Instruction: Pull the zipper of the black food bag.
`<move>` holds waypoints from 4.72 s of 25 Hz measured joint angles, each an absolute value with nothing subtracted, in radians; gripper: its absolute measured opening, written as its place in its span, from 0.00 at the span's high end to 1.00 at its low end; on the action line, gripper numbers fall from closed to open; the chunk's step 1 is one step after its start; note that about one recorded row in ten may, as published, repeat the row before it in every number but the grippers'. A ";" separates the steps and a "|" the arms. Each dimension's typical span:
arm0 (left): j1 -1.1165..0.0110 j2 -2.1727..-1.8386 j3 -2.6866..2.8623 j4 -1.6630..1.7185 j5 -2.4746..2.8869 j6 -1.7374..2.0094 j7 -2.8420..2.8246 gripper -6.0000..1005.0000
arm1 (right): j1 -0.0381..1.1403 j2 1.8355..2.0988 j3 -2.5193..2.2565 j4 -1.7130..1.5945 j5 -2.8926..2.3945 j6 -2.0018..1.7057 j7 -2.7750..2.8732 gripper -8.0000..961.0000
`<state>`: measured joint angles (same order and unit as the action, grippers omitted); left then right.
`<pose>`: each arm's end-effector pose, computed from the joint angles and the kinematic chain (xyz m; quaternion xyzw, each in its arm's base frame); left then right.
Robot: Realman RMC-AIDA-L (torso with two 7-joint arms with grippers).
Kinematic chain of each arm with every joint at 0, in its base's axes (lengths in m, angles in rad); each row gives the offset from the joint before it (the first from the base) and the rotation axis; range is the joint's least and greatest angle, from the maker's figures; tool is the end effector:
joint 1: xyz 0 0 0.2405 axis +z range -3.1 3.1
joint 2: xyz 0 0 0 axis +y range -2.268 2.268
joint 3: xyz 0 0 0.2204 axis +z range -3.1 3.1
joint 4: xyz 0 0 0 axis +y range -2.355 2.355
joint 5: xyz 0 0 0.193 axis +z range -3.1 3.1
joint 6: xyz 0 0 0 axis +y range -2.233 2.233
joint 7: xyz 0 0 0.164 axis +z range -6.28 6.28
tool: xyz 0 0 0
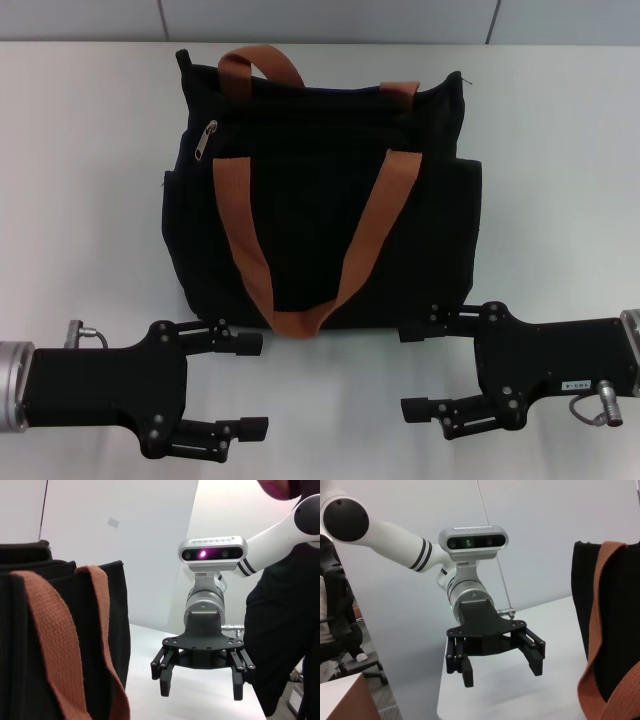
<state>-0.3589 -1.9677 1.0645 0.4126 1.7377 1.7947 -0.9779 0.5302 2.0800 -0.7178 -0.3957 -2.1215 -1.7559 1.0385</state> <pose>-0.2415 0.2082 -0.0143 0.9490 0.1162 0.2931 0.0003 0.2136 0.2336 -0.0448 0.9553 -0.1197 -0.2690 0.0284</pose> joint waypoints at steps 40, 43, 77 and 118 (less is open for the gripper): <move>-0.359 -2.013 0.363 0.407 1.704 1.945 -0.886 0.28 | 0.516 2.080 -0.715 -0.398 -2.117 -1.769 1.036 0.13; -0.369 -1.972 0.371 0.409 1.716 1.875 -0.908 0.28 | 0.515 2.080 -0.715 -0.401 -2.117 -1.778 1.036 0.13; -0.547 -1.973 0.535 0.546 2.002 1.563 -0.991 0.32 | 0.515 2.075 -0.691 -0.408 -2.117 -1.783 1.043 0.13; -0.491 -1.983 0.525 0.569 1.873 1.645 -0.850 0.97 | 0.517 2.073 -0.675 -0.408 -2.083 -1.846 1.055 0.14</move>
